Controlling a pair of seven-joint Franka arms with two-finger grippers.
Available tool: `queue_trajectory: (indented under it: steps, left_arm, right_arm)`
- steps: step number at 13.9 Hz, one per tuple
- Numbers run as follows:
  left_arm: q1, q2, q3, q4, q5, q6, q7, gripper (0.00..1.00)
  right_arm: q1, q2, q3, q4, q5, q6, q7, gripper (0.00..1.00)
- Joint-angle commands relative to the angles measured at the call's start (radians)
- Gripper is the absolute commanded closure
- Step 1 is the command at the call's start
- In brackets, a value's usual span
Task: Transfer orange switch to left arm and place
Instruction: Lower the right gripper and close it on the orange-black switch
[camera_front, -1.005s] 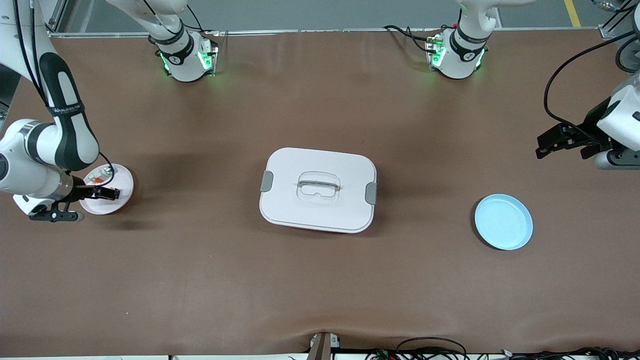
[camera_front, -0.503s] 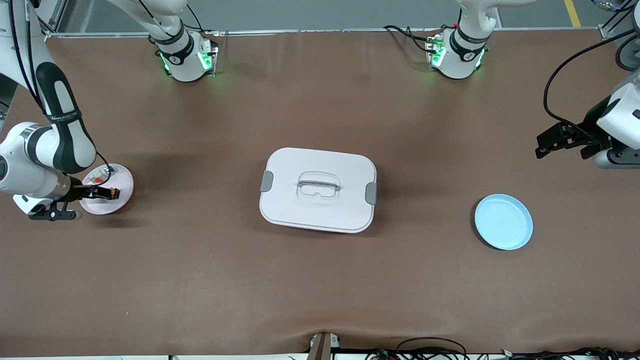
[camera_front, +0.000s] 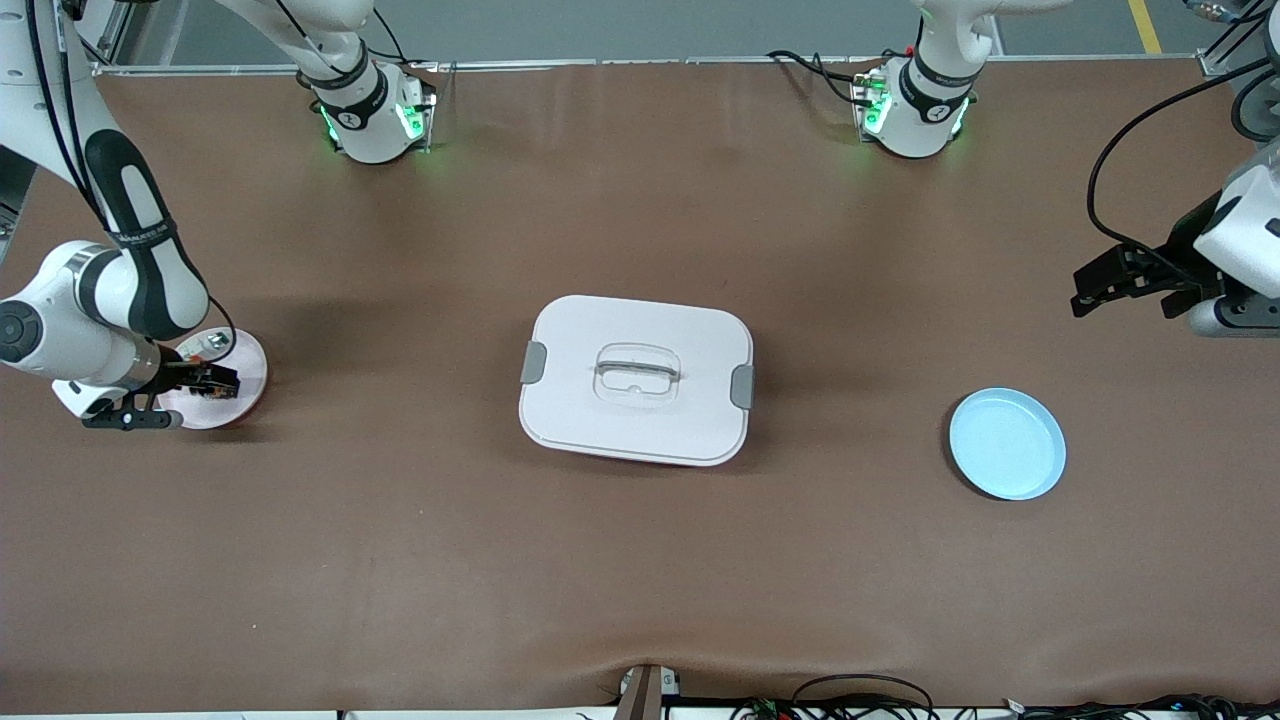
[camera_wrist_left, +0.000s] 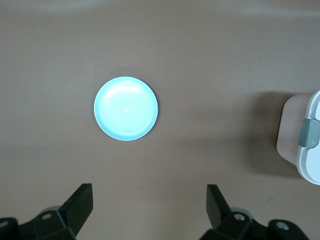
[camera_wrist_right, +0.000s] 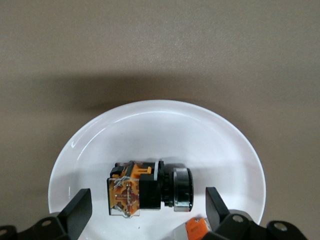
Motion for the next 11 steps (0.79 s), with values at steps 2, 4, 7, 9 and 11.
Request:
queue_trajectory:
  steps: [2, 4, 7, 9, 11]
  left_arm:
    - [-0.004, 0.006, -0.003, 0.027, 0.004, -0.024, 0.005, 0.00]
    - [-0.001, 0.006, -0.003, 0.027, 0.002, -0.024, 0.008, 0.00]
    - [0.007, 0.006, -0.003, 0.027, 0.004, -0.024, 0.010, 0.00]
    - [0.007, 0.006, -0.003, 0.027, 0.002, -0.024, 0.011, 0.00]
    - [0.008, 0.006, -0.003, 0.027, 0.002, -0.024, 0.013, 0.00]
  right_arm:
    - [-0.011, 0.010, 0.014, -0.011, 0.005, 0.035, -0.010, 0.00]
    - [-0.014, 0.016, 0.014, -0.010, 0.004, 0.041, -0.010, 0.00]
    - [-0.015, 0.020, 0.014, -0.004, -0.004, 0.043, -0.012, 0.00]
    - [-0.017, 0.028, 0.014, 0.001, -0.006, 0.047, -0.012, 0.00]
    - [-0.020, 0.030, 0.014, 0.003, -0.006, 0.049, -0.012, 0.00]
